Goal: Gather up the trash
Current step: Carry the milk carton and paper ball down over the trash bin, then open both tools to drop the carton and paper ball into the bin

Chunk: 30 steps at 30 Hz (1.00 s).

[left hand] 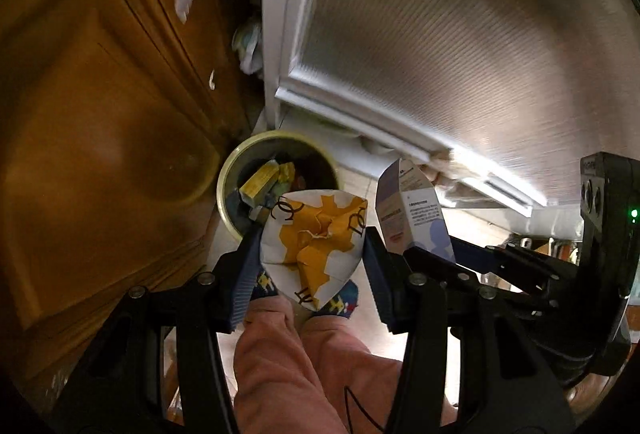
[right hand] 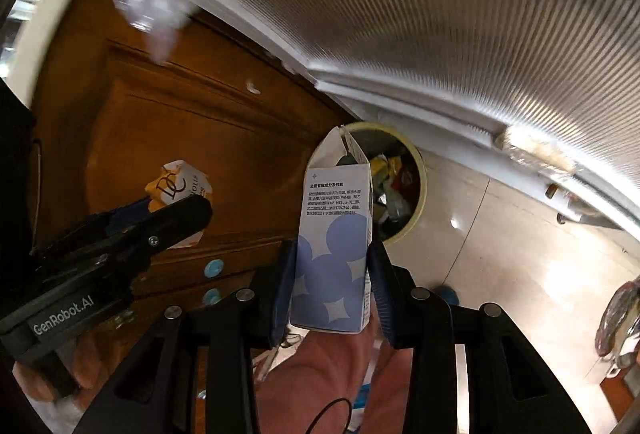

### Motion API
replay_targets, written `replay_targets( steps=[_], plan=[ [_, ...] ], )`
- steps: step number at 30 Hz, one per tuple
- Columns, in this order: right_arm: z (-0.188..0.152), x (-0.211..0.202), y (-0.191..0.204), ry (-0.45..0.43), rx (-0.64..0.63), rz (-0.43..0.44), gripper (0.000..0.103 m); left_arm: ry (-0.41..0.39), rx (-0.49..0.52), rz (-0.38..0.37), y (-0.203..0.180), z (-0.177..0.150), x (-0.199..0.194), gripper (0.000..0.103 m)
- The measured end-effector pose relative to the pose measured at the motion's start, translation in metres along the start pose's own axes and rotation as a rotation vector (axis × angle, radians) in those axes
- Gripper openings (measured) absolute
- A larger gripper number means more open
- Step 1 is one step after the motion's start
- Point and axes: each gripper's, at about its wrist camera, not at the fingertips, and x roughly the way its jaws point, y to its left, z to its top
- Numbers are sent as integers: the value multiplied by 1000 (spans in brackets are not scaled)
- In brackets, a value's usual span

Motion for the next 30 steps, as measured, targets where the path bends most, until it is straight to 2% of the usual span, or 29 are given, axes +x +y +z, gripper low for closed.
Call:
replay_targets(
  steps=[10,14,21,25,30],
  plan=[
    [25,89,-14,26,65,-16,37,64,43,49,26,19,83,48],
    [35,115,-16,30,81,-20,37,68,59,68,32,22,99,69],
    [52,143,-11,47,85,-19,39,65,79,93,36,20,91,72],
    [56,145,-4,51,62,-28,55,53,91,98,35,20,83,72],
    [58,140,3,41,30,-52,57,47,89,92,31,20,73,72]
  ],
)
